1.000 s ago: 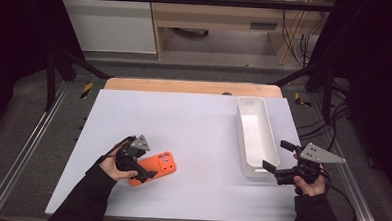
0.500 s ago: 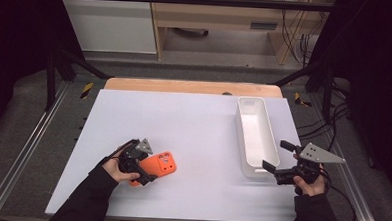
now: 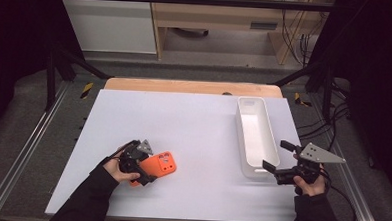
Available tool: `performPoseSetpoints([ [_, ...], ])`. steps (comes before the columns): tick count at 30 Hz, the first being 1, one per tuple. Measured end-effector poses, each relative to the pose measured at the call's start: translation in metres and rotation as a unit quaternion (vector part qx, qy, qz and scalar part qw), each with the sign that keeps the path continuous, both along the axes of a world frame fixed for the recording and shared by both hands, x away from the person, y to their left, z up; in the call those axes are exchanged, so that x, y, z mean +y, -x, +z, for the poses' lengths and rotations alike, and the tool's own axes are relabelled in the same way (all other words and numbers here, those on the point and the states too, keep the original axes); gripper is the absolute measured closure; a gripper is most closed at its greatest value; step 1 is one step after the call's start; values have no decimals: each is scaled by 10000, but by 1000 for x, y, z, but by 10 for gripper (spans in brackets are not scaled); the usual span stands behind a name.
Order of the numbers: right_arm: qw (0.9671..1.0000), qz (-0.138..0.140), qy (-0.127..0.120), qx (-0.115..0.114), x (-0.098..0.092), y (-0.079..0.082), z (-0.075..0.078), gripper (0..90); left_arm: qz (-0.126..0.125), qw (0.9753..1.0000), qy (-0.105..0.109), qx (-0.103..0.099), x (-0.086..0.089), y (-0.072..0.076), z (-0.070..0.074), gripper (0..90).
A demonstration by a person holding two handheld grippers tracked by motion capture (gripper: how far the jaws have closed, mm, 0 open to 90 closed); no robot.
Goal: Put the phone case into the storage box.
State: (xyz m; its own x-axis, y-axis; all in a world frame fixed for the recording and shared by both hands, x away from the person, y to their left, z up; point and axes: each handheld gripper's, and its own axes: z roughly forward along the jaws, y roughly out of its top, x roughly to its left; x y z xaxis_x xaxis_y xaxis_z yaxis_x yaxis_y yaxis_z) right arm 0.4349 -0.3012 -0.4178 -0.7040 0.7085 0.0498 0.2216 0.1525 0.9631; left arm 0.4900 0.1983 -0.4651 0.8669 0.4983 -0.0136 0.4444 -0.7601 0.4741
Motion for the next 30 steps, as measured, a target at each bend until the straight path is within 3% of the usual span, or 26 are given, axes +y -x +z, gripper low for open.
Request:
performPoseSetpoints([
  [13,10000,1,-2,12,0,0,0,4,-124,9998,-124,-63,-1,1,-2,53],
  [30,10000,-2,-3,27,0,0,0,4,-317,9994,-118,-78,-2,2,1,147],
])
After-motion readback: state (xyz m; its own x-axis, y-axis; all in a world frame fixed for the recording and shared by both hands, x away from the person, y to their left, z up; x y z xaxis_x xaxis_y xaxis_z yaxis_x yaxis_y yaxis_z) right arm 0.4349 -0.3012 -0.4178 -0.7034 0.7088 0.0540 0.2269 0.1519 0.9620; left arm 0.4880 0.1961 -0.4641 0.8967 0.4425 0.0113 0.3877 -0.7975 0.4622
